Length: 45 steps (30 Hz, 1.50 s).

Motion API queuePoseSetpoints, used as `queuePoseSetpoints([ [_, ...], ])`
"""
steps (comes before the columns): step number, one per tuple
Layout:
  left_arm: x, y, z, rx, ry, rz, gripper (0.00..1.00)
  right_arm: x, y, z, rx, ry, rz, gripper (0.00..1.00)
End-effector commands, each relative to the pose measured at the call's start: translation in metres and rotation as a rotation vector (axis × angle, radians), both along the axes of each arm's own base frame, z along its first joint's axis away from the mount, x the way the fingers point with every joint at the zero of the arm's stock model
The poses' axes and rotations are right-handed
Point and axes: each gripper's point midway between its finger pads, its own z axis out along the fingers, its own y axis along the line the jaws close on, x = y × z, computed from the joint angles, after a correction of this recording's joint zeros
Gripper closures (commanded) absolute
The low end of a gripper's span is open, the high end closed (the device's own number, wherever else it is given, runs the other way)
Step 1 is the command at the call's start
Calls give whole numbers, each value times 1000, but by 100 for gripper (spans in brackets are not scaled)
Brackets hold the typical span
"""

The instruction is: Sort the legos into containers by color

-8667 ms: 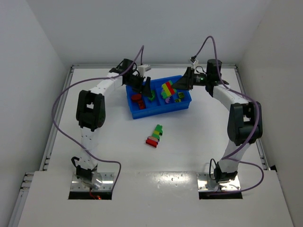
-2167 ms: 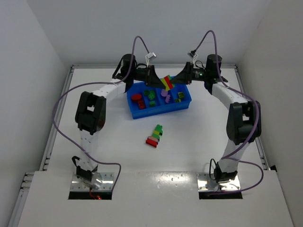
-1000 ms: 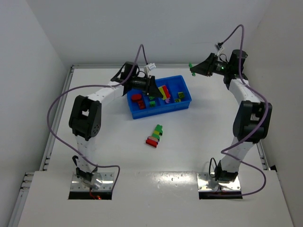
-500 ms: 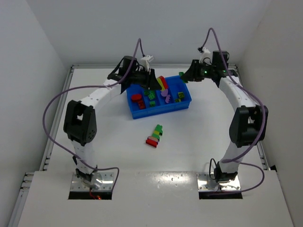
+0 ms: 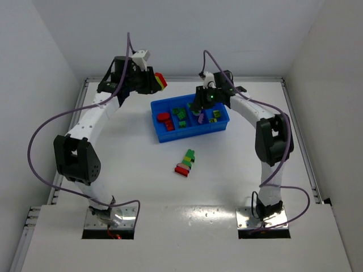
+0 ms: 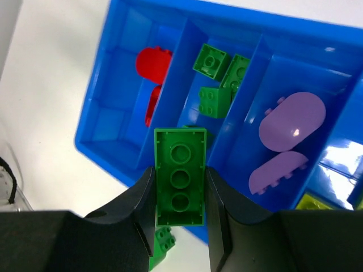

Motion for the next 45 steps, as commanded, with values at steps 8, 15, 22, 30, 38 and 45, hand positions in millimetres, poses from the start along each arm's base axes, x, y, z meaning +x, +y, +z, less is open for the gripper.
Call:
queuePoseSetpoints([
  [8, -2, 10, 7, -37, 3, -64, 100, 26, 44, -1, 48, -33, 47, 100],
  [15, -4, 8, -8, -59, 55, -121, 100, 25, 50, -21, 18, -5, 32, 49],
  [22, -14, -5, -15, -111, 85, -242, 100, 26, 55, 0, 106, -32, 100, 20],
  [30, -36, -22, -19, -189, 124, -404, 100, -7, 24, 79, 437, -104, 418, 20],
  [38, -65, -53, -11, -272, 133, -603, 100, -24, 13, 120, 557, -125, 512, 24],
  [45, -77, -69, -11, -310, 156, -677, 100, -51, 33, 135, 577, -119, 604, 24],
])
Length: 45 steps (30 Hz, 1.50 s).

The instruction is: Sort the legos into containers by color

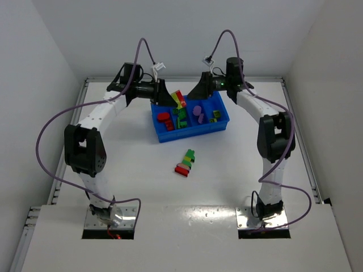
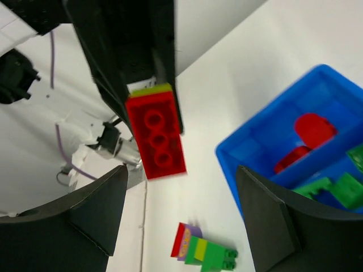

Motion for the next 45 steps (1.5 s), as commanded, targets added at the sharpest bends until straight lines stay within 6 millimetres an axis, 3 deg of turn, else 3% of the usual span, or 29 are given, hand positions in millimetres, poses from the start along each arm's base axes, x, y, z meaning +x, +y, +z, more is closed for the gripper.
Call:
queuePoseSetpoints([
  [1, -7, -12, 11, -53, -37, -79, 100, -28, 13, 38, 48, -105, 103, 24],
  [10, -13, -21, 10, -66, -18, -109, 100, -41, 23, 42, 57, -106, 148, 27],
  [12, -16, -25, 12, -73, -25, -126, 100, -45, 27, 39, 56, -97, 157, 36],
  [13, -16, -25, 12, -73, -25, -127, 100, -45, 27, 39, 56, -96, 157, 47],
  [16, -15, -26, 8, -71, -16, -126, 100, -45, 27, 39, 56, -96, 157, 58],
  [19, -16, -25, 5, -69, -7, -126, 100, -45, 26, 43, 53, -105, 136, 82],
  [23, -13, -20, 0, -55, -2, -96, 100, -34, 12, 41, 43, -91, 77, 95],
  [31, -10, -8, -4, 1, -27, 4, 100, 15, -60, 42, 23, -75, -148, 99],
  [35, -1, 2, -12, 65, -50, 95, 100, 38, -81, 31, -4, -37, -264, 100],
  [38, 11, 17, -12, 151, -99, 210, 100, 45, -86, 9, -73, 15, -336, 100],
  [40, 27, 36, -16, 245, -126, 342, 100, 55, -89, -2, -161, -59, -388, 100],
  [42, 33, 48, -6, 277, -159, 428, 100, 46, -78, -14, -235, -46, -381, 100],
  [44, 41, 63, -9, 318, -160, 511, 100, 40, -64, -14, -253, -61, -365, 100],
  [45, 41, 66, -3, 321, -176, 530, 100, 35, -50, -19, -270, -59, -352, 100],
])
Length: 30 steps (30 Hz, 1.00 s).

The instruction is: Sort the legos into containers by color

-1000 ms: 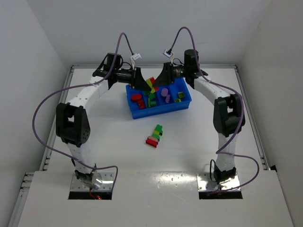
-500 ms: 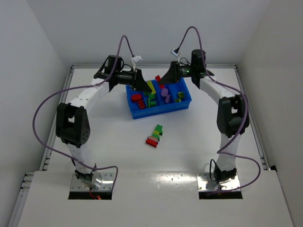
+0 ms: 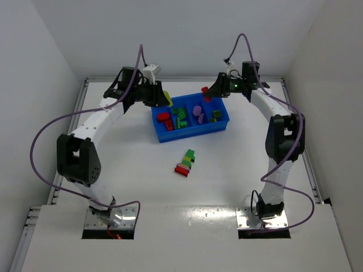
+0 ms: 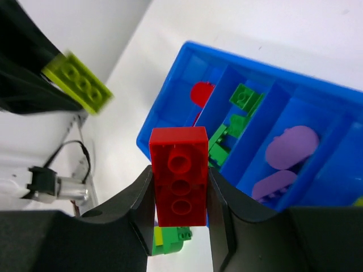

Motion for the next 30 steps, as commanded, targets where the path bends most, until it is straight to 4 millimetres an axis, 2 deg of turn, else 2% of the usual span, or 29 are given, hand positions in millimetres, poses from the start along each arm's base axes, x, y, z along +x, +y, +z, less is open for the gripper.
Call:
queuePoseSetpoints([
  [1, 15, 37, 29, 72, -104, 193, 100, -16, 35, 17, -103, -102, 40, 100],
  [2, 18, 47, 24, 83, -91, 232, 100, -22, 51, 13, -124, -97, 53, 100],
  [3, 18, 49, 29, 80, -97, 248, 100, -25, 60, 6, -133, -81, 56, 100],
  [4, 21, 61, 32, 76, -99, 288, 100, -27, 67, 5, -146, -84, 58, 100],
  [5, 23, 68, 27, 86, -85, 321, 100, -24, 74, -1, -166, -75, 39, 100],
  [6, 23, 71, 31, 90, -97, 336, 100, -29, 90, -8, -170, -72, 58, 100],
  [7, 24, 79, 27, 90, -81, 367, 100, -28, 99, -8, -171, -73, 57, 100],
  [8, 26, 88, 31, 89, -87, 405, 100, -25, 106, -8, -174, -66, 40, 100],
  [9, 24, 88, 28, 93, -79, 405, 100, -27, 121, -17, -180, -65, 63, 100],
  [11, 26, 100, 32, 95, -89, 436, 100, -23, 137, -15, -184, -80, 65, 100],
  [12, 26, 100, 32, 95, -89, 436, 100, -25, 148, -28, -190, -64, 86, 100],
  [13, 27, 106, 30, 110, -86, 450, 100, -18, 149, -28, -194, -59, 61, 100],
  [15, 27, 106, 30, 110, -86, 450, 100, -24, 162, -40, -189, -30, 77, 100],
  [16, 28, 111, 30, 117, -91, 455, 100, -17, 161, -50, -208, -25, 54, 100],
  [17, 27, 111, 32, 117, -89, 455, 100, -19, 167, -50, -205, -20, 61, 100],
  [20, 29, 114, 30, 125, -84, 449, 100, -17, 171, -69, -229, 7, 46, 99],
  [21, 29, 114, 30, 133, -90, 444, 100, -15, 172, -65, -224, -1, 45, 99],
  [22, 30, 116, 26, 129, -79, 441, 100, -19, 177, -74, -231, 12, 57, 95],
  [23, 29, 115, 26, 124, -78, 433, 100, -16, 177, -80, -239, 16, 50, 95],
  [24, 29, 115, 26, 124, -78, 433, 100, -17, 183, -73, -231, 0, 57, 95],
  [27, 30, 112, 23, 124, -73, 412, 100, -13, 185, -82, -235, 8, 59, 92],
  [28, 30, 112, 23, 124, -72, 412, 100, -17, 190, -88, -240, 16, 70, 92],
  [30, 30, 110, 19, 122, -63, 404, 100, -17, 192, -84, -231, 9, 77, 84],
])
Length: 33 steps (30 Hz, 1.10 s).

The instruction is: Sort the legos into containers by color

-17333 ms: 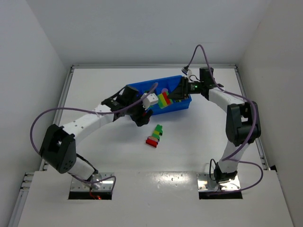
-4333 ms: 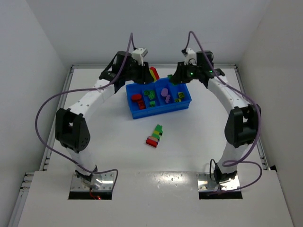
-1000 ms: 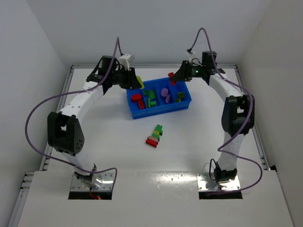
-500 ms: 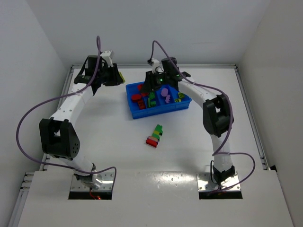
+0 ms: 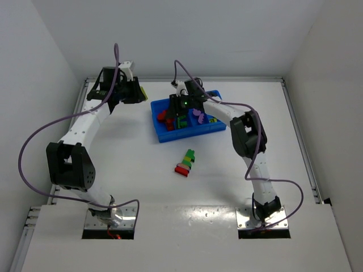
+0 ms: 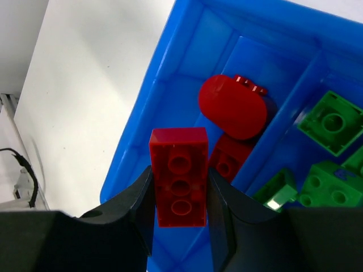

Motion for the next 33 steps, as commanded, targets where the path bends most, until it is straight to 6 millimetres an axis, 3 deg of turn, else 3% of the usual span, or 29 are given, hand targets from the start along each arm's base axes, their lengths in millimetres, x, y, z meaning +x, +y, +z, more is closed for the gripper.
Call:
queuePoseSetpoints([
  [1, 3, 1, 21, -11, -54, -17, 100, 6, 21, 28, 47, -72, 20, 77],
  [2, 4, -1, 17, -17, -44, -27, 100, 4, 22, 28, 52, -69, 27, 57],
  [5, 4, -10, 13, -43, -28, -69, 100, 3, 22, 34, 63, -73, 36, 28],
  [6, 4, -13, 17, -54, -36, -85, 100, 3, 22, 34, 59, -83, 42, 23],
  [9, 6, -28, 21, -118, -46, -150, 100, 9, 20, 63, 66, -159, 33, 15],
  [12, 9, -46, 27, -153, -65, -199, 100, 29, -9, 96, 45, -245, -44, 15],
  [13, 9, -53, 31, -150, -77, -209, 100, 43, -31, 101, 13, -267, -108, 14],
  [15, 14, -77, 32, -117, -101, -254, 100, 48, -65, 104, -46, -274, -178, 14],
  [16, 17, -83, 31, -97, -107, -242, 100, 52, -87, 127, -69, -328, -229, 14],
  [17, 21, -91, 38, -82, -134, -256, 100, 59, -119, 129, -104, -326, -285, 14],
  [18, 20, -107, 37, -73, -135, -274, 100, 58, -141, 125, -153, -327, -328, 14],
  [19, 25, -115, 28, -65, -121, -278, 100, 56, -163, 149, -185, -396, -348, 12],
  [21, 31, -134, 35, -59, -144, -295, 100, 51, -217, 140, -303, -396, -439, 5],
  [22, 35, -142, 36, -57, -151, -301, 100, 49, -234, 144, -335, -417, -461, 3],
  [23, 42, -152, 20, -52, -126, -314, 100, 44, -249, 148, -344, -423, -480, 1],
  [24, 44, -169, 31, -58, -141, -340, 100, 35, -281, 152, -370, -421, -550, 1],
  [26, 52, -185, 26, -65, -133, -356, 100, 23, -308, 152, -397, -402, -616, 0],
  [27, 57, -195, 3, -63, -91, -377, 100, 15, -329, 140, -433, -365, -679, 0],
  [28, 58, -212, 12, -90, -107, -406, 100, 5, -337, 148, -432, -373, -697, 0],
  [29, 58, -221, 10, -107, -99, -423, 100, -5, -349, 139, -445, -348, -717, 0],
  [30, 65, -227, -9, -106, -73, -431, 100, -12, -353, 136, -451, -334, -723, 0],
  [31, 61, -247, 1, -134, -92, -474, 100, -21, -353, 135, -446, -328, -729, 0],
  [33, 62, -264, -4, -143, -95, -507, 100, -34, -364, 129, -468, -299, -740, 0],
])
